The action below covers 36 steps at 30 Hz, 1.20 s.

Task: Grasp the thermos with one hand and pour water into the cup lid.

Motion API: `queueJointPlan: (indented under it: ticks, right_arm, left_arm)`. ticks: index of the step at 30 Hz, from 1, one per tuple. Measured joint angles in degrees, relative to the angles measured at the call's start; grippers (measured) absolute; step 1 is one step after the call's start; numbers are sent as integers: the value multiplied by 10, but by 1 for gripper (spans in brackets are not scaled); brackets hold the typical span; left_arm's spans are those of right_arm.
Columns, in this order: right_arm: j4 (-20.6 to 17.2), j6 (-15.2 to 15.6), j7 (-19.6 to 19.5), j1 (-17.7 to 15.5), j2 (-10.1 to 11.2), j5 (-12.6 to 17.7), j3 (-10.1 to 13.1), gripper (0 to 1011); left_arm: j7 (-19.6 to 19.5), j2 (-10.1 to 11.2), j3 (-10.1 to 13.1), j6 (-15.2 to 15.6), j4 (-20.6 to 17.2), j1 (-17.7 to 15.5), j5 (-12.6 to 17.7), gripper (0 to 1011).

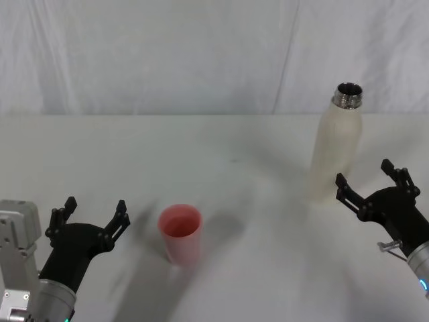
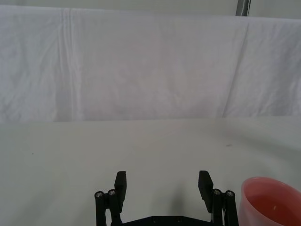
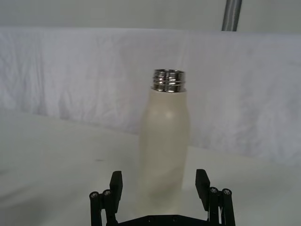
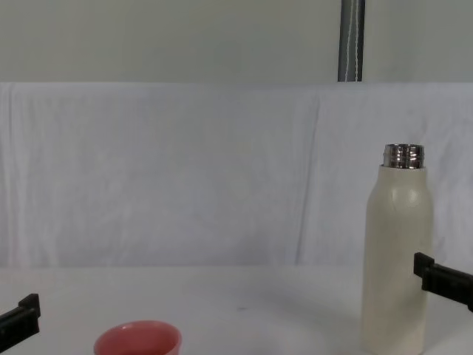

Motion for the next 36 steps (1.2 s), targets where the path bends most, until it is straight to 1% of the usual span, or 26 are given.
queueJointPlan:
  ticks: [8, 12, 16, 26, 30, 36]
  right_arm:
    - [-7, 7, 19, -7, 6, 7, -8, 1001]
    - [-6, 12, 28, -7, 7, 16, -15, 1001]
    - [1, 15, 38, -5, 7, 25, -25, 1001]
    - [9, 18, 47, 5, 13, 33, -43, 1001]
    - [11, 19, 52, 6, 17, 35, -46, 1001]
    - [11, 19, 52, 6, 17, 35, -45, 1001]
  left_arm:
    - [0, 0, 0, 0, 0, 0, 0, 1001]
    - [0, 0, 0, 0, 0, 0, 0, 1001]
    - [0, 0, 0, 0, 0, 0, 0, 1001]
    - [0, 0, 0, 0, 0, 0, 0, 1001]
    - [0, 0, 0, 0, 0, 0, 0, 1001]
    - [0, 0, 0, 0, 0, 0, 0, 1001]
